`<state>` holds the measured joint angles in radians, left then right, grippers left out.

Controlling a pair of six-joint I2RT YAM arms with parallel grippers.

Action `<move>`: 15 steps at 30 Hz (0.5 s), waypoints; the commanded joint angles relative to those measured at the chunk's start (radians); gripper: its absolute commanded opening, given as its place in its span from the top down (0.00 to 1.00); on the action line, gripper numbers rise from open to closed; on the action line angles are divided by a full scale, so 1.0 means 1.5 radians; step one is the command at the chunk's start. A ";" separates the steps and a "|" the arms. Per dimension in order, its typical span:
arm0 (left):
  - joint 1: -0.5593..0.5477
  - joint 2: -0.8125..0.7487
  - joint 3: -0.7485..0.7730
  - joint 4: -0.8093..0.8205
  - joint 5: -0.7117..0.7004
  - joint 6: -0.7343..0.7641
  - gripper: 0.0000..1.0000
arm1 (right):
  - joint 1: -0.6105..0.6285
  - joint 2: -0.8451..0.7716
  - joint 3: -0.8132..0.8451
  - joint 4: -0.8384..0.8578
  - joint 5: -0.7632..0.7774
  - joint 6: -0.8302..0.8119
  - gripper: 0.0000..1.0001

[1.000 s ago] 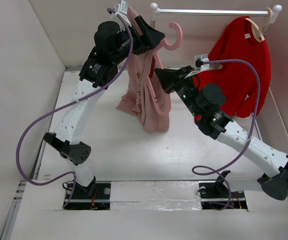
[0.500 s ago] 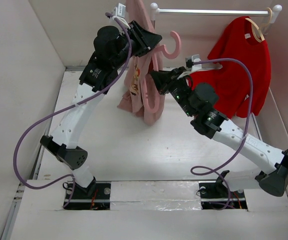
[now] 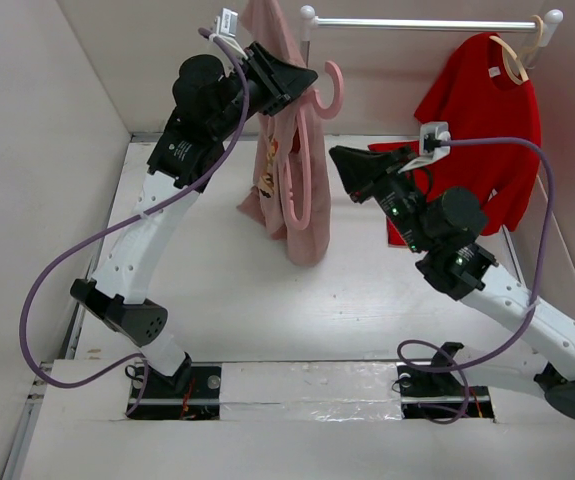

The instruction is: Place the t-shirt on the hanger

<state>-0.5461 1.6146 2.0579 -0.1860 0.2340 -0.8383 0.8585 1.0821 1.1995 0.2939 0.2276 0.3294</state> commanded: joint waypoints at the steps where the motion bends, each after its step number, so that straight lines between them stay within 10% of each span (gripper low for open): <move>1: 0.000 -0.034 0.033 0.099 0.026 -0.013 1.00 | -0.002 -0.014 -0.034 -0.029 0.040 0.024 0.96; 5: 0.000 -0.033 0.034 0.106 0.039 -0.023 1.00 | -0.009 0.020 -0.029 -0.086 0.023 0.032 1.00; 9: 0.000 -0.035 0.030 0.110 0.043 -0.031 1.00 | -0.009 0.056 -0.021 -0.119 0.045 0.036 0.63; 15: 0.000 -0.045 0.007 0.119 0.060 -0.046 1.00 | -0.048 0.140 0.024 -0.127 0.045 0.032 0.43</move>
<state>-0.5476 1.6142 2.0567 -0.1501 0.2935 -0.8928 0.8169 1.2617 1.1721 0.1028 0.2768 0.3824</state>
